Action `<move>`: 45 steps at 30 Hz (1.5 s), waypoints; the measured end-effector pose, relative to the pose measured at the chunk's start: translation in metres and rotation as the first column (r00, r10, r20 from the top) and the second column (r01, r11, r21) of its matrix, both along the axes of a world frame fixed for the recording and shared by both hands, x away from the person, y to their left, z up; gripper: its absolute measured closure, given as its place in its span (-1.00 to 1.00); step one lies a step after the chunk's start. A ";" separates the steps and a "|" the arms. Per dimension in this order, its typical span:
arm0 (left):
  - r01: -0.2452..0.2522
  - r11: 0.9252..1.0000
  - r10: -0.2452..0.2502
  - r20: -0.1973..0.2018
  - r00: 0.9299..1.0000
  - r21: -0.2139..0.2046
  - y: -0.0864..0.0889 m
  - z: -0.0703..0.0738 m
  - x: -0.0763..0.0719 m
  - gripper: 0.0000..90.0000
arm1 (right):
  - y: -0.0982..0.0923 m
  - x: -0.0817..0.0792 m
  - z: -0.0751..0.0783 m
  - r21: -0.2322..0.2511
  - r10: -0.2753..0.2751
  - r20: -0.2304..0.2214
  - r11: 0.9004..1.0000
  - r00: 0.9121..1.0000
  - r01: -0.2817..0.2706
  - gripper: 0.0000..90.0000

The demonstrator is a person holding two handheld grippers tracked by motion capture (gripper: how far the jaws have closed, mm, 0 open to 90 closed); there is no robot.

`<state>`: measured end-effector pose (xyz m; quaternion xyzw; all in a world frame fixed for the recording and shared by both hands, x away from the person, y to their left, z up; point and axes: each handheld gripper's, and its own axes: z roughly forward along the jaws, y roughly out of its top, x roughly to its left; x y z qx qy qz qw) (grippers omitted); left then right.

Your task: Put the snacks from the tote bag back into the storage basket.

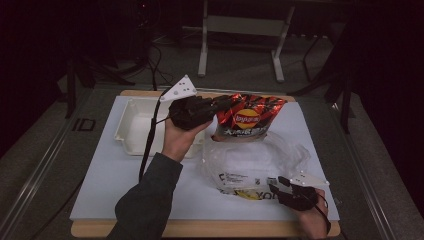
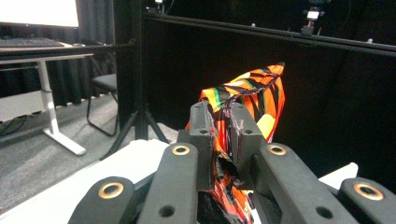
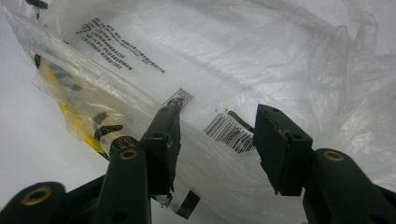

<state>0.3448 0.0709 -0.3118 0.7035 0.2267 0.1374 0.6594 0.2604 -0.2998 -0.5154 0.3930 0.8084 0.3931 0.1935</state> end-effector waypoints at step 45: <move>-0.121 0.993 0.121 -0.013 0.993 0.005 0.048 0.000 0.025 0.84 | 0.002 0.001 -0.001 -0.002 0.008 -0.001 1.000 1.000 -0.008 0.13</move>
